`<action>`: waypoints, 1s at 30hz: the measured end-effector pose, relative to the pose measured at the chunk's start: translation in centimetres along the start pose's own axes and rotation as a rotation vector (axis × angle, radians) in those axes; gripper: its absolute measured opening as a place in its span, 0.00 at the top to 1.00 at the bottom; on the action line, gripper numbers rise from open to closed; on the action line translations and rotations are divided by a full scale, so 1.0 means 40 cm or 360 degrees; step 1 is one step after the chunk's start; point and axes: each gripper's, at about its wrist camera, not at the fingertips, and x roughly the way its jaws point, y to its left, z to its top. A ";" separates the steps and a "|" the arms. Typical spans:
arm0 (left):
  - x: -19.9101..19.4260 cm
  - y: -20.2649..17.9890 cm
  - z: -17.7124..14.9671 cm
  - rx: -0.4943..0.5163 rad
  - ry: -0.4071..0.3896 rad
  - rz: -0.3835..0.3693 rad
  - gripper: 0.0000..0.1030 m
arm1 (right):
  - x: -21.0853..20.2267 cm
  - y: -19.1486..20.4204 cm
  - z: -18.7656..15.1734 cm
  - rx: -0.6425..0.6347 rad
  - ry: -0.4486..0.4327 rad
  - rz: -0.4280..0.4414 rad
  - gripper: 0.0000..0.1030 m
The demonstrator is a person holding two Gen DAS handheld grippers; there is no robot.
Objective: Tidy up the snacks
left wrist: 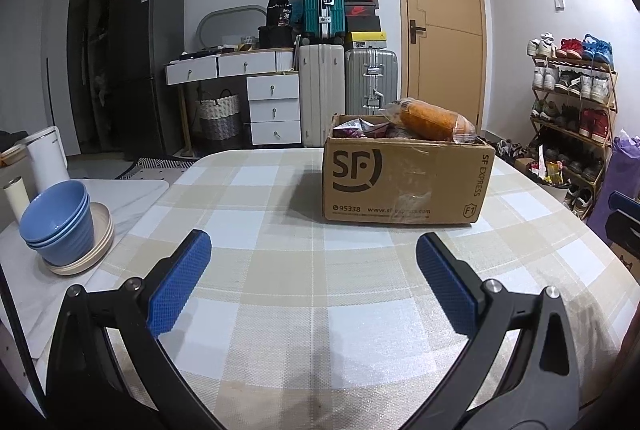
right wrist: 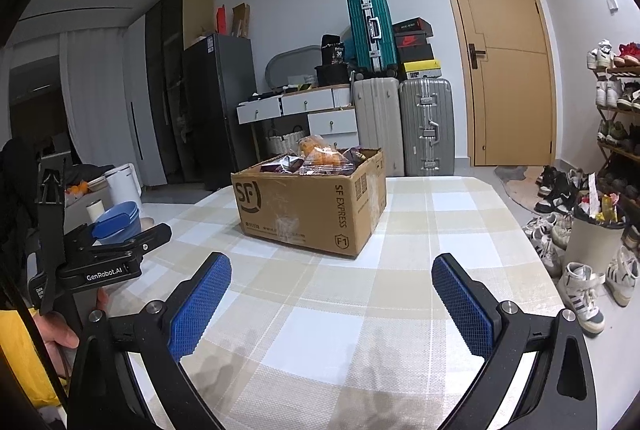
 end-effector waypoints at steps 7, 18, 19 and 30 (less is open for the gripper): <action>0.004 -0.001 -0.002 0.0014 0.0003 -0.0001 0.00 | 0.003 -0.004 0.002 0.0002 0.0009 -0.0001 0.01; 0.004 -0.002 -0.003 0.0012 0.0007 -0.0001 0.00 | 0.006 -0.005 0.000 0.0004 0.0016 0.0002 0.01; 0.005 -0.003 -0.003 0.0013 0.0010 0.0006 0.00 | 0.006 -0.005 0.000 0.0004 0.0015 0.0005 0.01; 0.007 -0.005 -0.005 0.0013 0.0017 0.0011 0.00 | 0.008 -0.005 -0.001 0.0001 0.0013 0.0001 0.01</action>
